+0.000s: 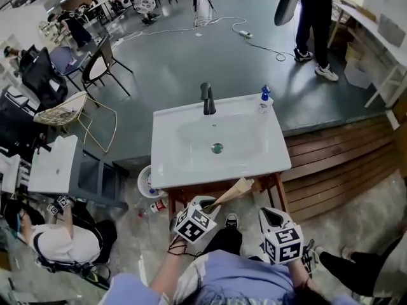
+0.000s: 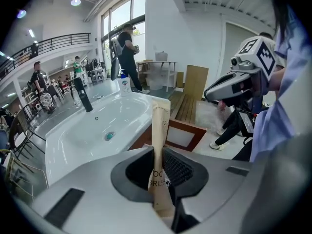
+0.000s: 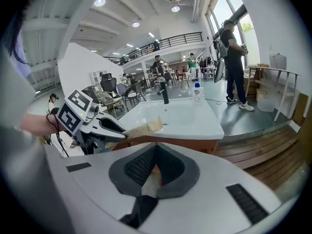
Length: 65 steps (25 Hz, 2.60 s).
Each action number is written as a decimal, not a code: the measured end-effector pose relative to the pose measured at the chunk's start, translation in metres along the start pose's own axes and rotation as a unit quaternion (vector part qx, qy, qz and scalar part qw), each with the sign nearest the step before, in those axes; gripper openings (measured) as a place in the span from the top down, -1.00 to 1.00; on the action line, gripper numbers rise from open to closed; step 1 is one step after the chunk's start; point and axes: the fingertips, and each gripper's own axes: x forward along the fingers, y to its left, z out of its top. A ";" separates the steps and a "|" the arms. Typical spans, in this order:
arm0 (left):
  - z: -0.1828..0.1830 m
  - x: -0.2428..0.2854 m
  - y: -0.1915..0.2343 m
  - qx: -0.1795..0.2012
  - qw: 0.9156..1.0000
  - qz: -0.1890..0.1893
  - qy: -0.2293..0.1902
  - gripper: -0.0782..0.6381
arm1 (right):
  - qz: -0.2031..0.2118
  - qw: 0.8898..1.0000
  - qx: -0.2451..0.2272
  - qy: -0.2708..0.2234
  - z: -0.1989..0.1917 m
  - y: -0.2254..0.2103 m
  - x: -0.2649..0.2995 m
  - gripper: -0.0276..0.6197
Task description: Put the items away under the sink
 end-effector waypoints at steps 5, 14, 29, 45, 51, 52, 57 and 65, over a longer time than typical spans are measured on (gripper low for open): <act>-0.003 -0.018 -0.038 -0.013 1.000 0.023 -0.007 0.60 | 0.007 1.000 -0.006 -0.014 -0.025 0.009 -0.035 0.87; -0.016 -0.050 -0.119 -0.030 0.998 0.046 -0.026 0.60 | 0.023 0.998 -0.054 -0.025 -0.068 0.029 -0.099 0.87; -0.089 -0.095 -0.169 -0.081 0.994 0.073 0.006 0.60 | 0.079 0.996 -0.048 -0.015 -0.118 0.092 -0.111 0.87; -0.139 -0.067 -0.126 -0.135 0.990 0.037 0.019 0.60 | 0.055 0.998 -0.029 0.031 -0.114 0.104 -0.035 0.87; -0.152 -0.050 -0.092 -0.183 0.982 0.046 0.013 0.60 | 0.051 0.997 -0.045 0.036 -0.103 0.089 0.012 0.87; -0.151 -0.045 -0.085 -0.194 0.980 0.049 0.010 0.60 | 0.049 0.997 -0.041 0.034 -0.102 0.083 0.020 0.87; -0.164 -0.017 -0.060 -0.228 0.973 0.046 0.011 0.60 | 0.054 0.998 -0.029 0.021 -0.099 0.066 0.053 0.87; -0.186 0.039 -0.035 -0.239 0.970 0.043 0.013 0.60 | 0.096 0.993 -0.070 0.022 -0.111 0.062 0.108 0.87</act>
